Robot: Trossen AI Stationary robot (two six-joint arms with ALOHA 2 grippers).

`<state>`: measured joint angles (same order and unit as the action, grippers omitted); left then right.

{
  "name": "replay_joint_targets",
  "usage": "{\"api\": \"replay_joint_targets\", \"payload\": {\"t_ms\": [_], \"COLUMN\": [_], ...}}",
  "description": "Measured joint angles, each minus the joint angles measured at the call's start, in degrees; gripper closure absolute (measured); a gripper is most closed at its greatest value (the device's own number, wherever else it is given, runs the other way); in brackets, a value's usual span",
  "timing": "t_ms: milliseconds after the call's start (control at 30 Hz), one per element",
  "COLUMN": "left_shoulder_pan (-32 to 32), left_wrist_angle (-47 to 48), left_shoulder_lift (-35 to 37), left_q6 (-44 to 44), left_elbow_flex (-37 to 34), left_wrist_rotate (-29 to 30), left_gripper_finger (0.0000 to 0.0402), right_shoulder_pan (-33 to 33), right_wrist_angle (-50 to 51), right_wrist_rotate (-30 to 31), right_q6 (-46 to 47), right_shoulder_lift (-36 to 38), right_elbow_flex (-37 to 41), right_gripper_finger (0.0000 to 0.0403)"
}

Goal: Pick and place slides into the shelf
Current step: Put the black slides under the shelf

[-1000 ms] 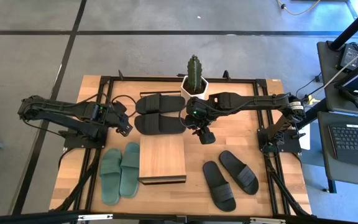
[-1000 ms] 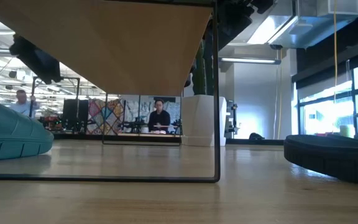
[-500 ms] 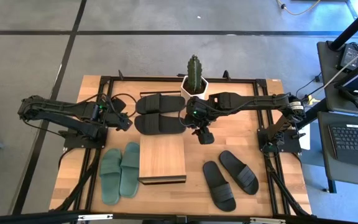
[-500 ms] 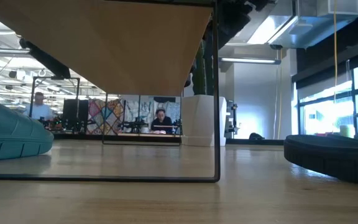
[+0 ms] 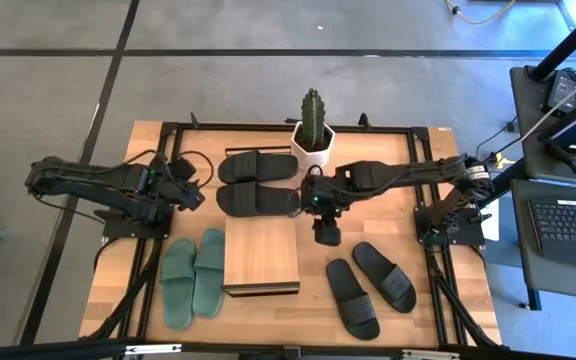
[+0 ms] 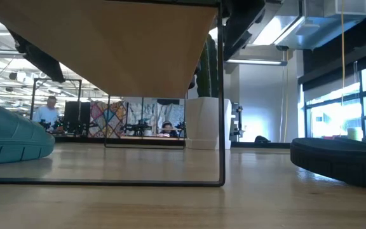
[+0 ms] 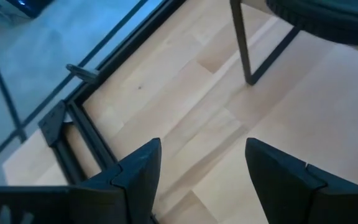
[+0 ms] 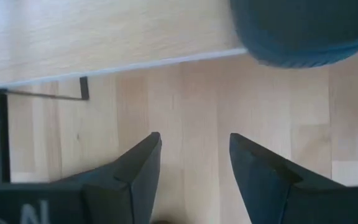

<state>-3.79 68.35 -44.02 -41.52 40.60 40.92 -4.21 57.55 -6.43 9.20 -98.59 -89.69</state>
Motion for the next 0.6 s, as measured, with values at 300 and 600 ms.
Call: {"api": "replay_joint_targets", "payload": {"t_ms": [300,600], "left_shoulder_pan": [0.0,0.0], "left_wrist_angle": [-0.4,-0.4], "left_shoulder_lift": [1.8,1.8], "left_q6": [0.0,0.0], "left_elbow_flex": [-0.2,-0.2], "left_wrist_rotate": [-0.3,-0.3], "left_gripper_finger": [0.0177,0.0177], "right_shoulder_pan": [-8.5,-16.7], "right_wrist_angle": [3.1,3.7], "right_wrist_rotate": [13.3,13.4], "right_q6": [15.8,43.2], "right_shoulder_lift": [0.3,0.3], "right_elbow_flex": [5.4,9.4], "right_gripper_finger": [0.0211,0.0211]}}
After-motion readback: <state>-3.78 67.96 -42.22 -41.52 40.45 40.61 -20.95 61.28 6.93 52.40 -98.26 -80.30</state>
